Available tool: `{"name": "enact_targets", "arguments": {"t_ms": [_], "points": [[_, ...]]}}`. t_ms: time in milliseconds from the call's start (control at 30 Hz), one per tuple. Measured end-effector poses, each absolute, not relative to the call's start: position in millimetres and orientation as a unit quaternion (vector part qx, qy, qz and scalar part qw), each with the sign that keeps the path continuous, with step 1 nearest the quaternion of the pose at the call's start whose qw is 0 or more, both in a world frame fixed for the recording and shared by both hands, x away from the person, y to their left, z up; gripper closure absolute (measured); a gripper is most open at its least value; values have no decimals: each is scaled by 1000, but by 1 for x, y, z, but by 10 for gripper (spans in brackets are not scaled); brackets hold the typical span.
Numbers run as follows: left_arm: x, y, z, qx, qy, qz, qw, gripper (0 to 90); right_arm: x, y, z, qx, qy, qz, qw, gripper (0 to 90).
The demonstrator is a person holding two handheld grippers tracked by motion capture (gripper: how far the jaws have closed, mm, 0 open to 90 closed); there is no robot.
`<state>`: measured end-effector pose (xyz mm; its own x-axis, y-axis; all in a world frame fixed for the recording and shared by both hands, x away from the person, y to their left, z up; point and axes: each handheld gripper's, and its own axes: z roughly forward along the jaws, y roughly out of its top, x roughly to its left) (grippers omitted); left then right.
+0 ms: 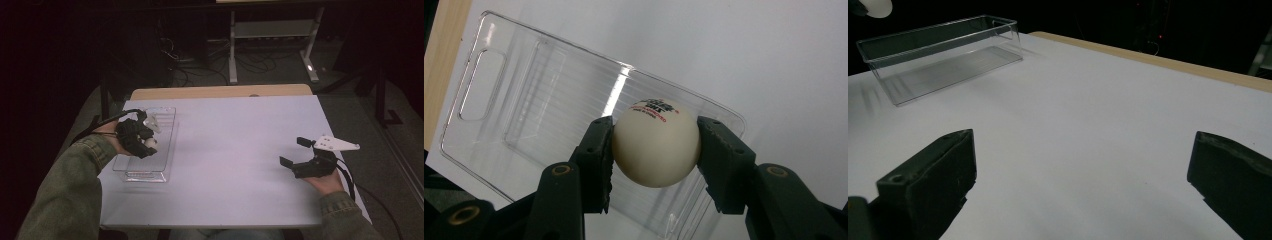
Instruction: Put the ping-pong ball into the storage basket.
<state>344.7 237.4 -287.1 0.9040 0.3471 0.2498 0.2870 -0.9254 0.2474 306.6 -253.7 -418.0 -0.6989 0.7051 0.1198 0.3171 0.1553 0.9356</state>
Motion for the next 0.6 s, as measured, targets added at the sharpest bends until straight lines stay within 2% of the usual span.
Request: {"name": "enact_targets", "arguments": {"t_ms": [600], "points": [[349, 233, -305, 973, 164, 131, 91, 509, 307, -254, -418, 345, 740, 549, 177, 0]]}}
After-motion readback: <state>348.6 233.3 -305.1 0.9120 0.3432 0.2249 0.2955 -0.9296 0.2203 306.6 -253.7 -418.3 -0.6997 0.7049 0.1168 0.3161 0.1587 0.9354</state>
